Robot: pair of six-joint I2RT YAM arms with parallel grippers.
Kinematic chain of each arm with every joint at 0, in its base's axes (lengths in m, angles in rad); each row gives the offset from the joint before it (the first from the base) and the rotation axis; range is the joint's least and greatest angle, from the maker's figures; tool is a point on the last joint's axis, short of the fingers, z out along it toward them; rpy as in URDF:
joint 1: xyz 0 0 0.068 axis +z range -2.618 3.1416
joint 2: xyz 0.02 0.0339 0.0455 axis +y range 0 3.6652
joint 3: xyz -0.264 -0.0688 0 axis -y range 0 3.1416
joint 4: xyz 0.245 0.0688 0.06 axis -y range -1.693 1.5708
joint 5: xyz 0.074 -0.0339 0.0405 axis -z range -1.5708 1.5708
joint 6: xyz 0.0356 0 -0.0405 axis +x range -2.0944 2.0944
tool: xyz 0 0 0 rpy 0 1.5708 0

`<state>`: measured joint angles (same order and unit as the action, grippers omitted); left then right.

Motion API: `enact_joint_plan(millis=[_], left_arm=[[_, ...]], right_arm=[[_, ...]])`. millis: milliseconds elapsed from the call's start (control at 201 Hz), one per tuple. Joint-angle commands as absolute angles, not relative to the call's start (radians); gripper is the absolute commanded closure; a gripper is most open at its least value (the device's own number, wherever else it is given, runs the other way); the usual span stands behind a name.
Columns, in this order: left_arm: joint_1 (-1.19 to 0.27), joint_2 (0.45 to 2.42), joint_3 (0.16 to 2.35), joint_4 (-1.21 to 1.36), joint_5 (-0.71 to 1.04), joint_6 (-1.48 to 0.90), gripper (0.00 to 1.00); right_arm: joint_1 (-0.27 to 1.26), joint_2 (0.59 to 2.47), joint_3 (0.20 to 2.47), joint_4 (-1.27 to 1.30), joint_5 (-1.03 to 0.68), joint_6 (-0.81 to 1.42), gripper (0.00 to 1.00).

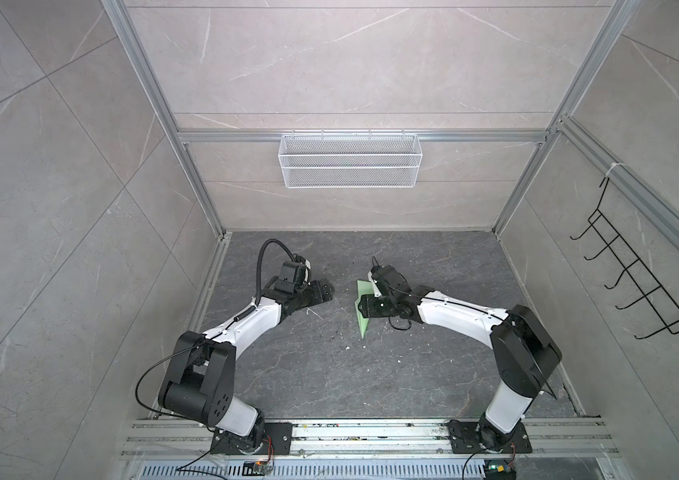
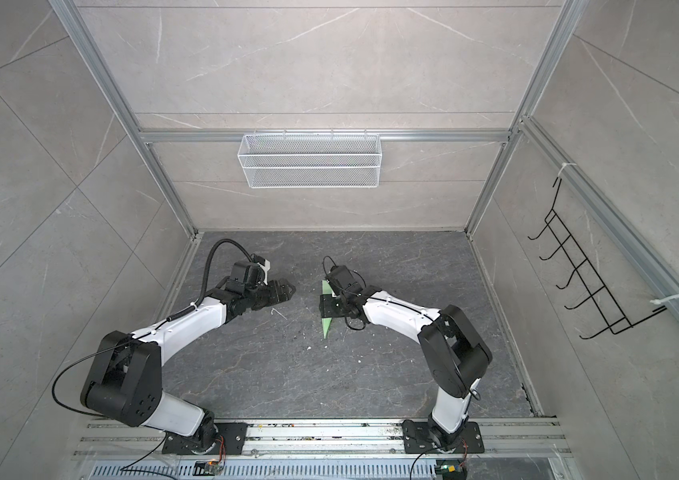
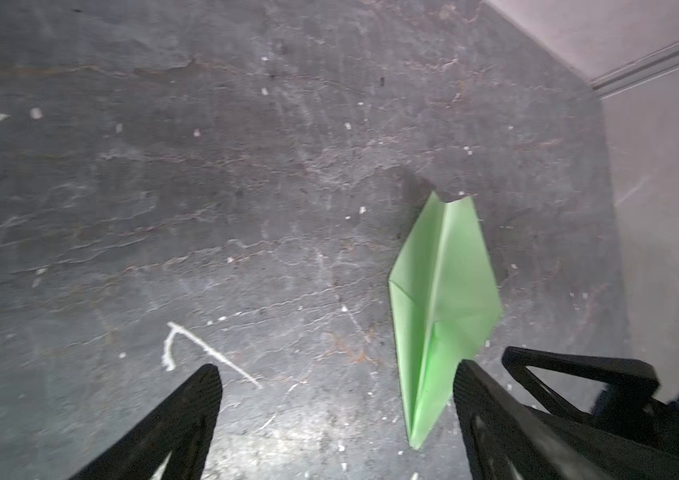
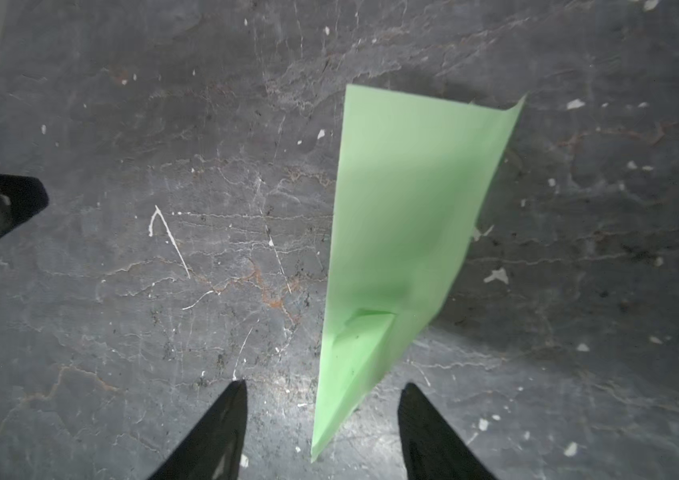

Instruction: Fold a paper plane with a square sheet of paper (pick it up from the middle)

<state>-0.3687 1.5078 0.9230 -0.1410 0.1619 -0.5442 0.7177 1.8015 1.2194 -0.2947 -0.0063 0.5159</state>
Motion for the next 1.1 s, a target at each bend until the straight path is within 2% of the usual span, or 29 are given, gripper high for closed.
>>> enact_joint_plan(millis=[0,149,523,836,1095], left_arm=[[-0.360,1.464,0.915,-0.167,0.080,-0.515,0.07],[-0.341,1.460,0.896,-0.165,0.070,-0.538,0.06],[-0.324,1.475,0.880,-0.152,0.097,-0.549,0.05],[-0.320,1.507,0.893,-0.150,0.124,-0.546,0.05],[-0.319,1.525,0.899,-0.137,0.179,-0.543,0.05]], right_arm=[[0.765,1.853,1.313,-0.408,0.145,0.541,0.40],[0.813,1.910,1.369,-0.444,0.185,0.572,0.41],[0.804,2.051,1.436,-0.512,0.189,0.646,0.40],[0.777,2.005,1.341,-0.419,0.143,0.664,0.45],[0.753,1.882,1.255,-0.309,0.084,0.665,0.43]])
